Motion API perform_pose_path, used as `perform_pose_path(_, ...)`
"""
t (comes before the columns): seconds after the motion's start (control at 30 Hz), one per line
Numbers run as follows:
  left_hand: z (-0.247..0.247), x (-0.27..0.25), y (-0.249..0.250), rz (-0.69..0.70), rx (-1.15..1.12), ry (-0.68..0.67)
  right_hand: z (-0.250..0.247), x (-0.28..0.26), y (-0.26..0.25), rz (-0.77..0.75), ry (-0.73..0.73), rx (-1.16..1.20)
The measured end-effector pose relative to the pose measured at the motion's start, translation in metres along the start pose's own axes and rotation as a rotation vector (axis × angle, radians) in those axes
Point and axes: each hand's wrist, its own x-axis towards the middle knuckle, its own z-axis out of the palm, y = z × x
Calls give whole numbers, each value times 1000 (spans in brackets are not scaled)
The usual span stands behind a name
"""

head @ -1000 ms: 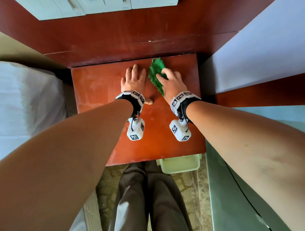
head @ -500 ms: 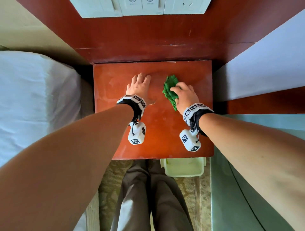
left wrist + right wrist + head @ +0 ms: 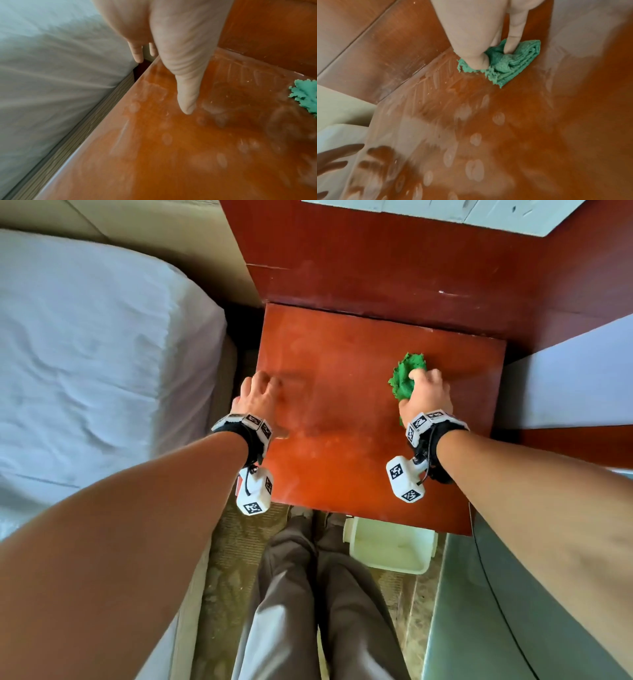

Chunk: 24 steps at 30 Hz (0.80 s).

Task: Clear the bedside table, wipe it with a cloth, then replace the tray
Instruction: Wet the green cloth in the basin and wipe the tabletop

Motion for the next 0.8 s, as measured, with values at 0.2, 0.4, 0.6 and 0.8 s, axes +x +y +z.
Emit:
perform_pose_path(0.2,24,-15,-15,-8,8,25,3,5,-10,25,144,134)
perform_pose_path(0.4,29,-16,-17,46,88,-46,17,16,-39,-86,112,160)
perform_pose_path(0.6,31,-14,-17,46,103,-81,42,-4,-73,-382,43,49)
perform_pose_path(0.8,32,-13,-16,49,105,-81,66,-49,-97,-772,-178,-175)
